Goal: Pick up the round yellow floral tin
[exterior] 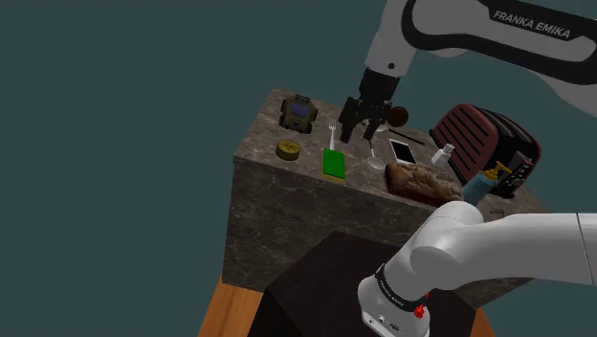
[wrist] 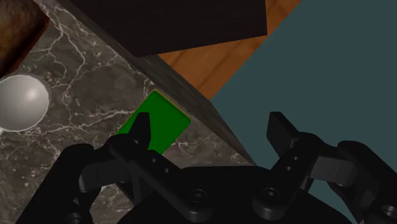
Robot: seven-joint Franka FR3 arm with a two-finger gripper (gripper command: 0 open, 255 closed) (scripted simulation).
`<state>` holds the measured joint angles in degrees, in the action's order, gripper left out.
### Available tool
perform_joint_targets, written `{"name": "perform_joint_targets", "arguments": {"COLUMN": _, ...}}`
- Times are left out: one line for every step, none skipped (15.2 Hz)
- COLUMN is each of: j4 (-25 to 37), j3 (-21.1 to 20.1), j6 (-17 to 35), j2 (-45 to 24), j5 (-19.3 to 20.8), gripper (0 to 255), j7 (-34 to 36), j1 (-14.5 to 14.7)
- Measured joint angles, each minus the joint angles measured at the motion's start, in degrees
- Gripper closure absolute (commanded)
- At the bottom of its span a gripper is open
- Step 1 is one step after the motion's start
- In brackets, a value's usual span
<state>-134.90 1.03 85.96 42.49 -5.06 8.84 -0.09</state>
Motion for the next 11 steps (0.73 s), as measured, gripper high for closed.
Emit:
{"name": "perform_joint_targets", "arguments": {"j4": 0.0, "j3": 0.0, "j6": 0.0, "j2": 0.0, "j5": 0.0, "gripper": 0, "j7": 0.0, "j1": 0.0}}
{"name": "perform_joint_targets", "arguments": {"j4": 0.7, "j3": -0.5, "j6": 0.3, "j2": -1.4, "j5": -0.1, "gripper": 0, "j7": 0.8, "j1": -0.1}}
{"name": "perform_joint_targets", "arguments": {"j4": 1.6, "j3": -1.1, "j6": 0.6, "j2": -3.5, "j5": 0.0, "gripper": 0, "j7": 2.0, "j1": -0.3}}
{"name": "perform_joint_targets", "arguments": {"j4": 2.8, "j3": -1.9, "j6": 1.2, "j2": -6.2, "j5": 0.0, "gripper": 0, "j7": 3.6, "j1": -0.5}}
{"name": "perform_joint_targets", "arguments": {"j4": 4.5, "j3": -2.8, "j6": 1.4, "j2": -9.1, "j5": 0.0, "gripper": 0, "j7": 5.4, "j1": -0.7}}
{"name": "perform_joint_targets", "arguments": {"j4": 5.8, "j3": -3.4, "j6": 1.7, "j2": -11.8, "j5": 0.2, "gripper": 0, "j7": 7.0, "j1": -1.0}}
{"name": "perform_joint_targets", "arguments": {"j4": 7.4, "j3": -4.1, "j6": 1.9, "j2": -14.8, "j5": 0.4, "gripper": 0, "j7": 8.7, "j1": -1.3}}
{"name": "perform_joint_targets", "arguments": {"j4": 9.0, "j3": -4.8, "j6": 2.3, "j2": -17.8, "j5": 0.6, "gripper": 0, "j7": 10.5, "j1": -1.5}}
{"name": "perform_joint_targets", "arguments": {"j4": 10.9, "j3": -5.5, "j6": 2.4, "j2": -21.1, "j5": 0.8, "gripper": 0, "j7": 12.5, "j1": -1.7}}
{"name": "perform_joint_targets", "arguments": {"j4": 12.5, "j3": -5.9, "j6": 2.5, "j2": -23.9, "j5": 1.2, "gripper": 0, "j7": 14.1, "j1": -2.0}}
{"name": "perform_joint_targets", "arguments": {"j4": 14.4, "j3": -6.6, "j6": 2.2, "j2": -26.7, "j5": 1.4, "gripper": 0, "j7": 16.2, "j1": -2.0}}
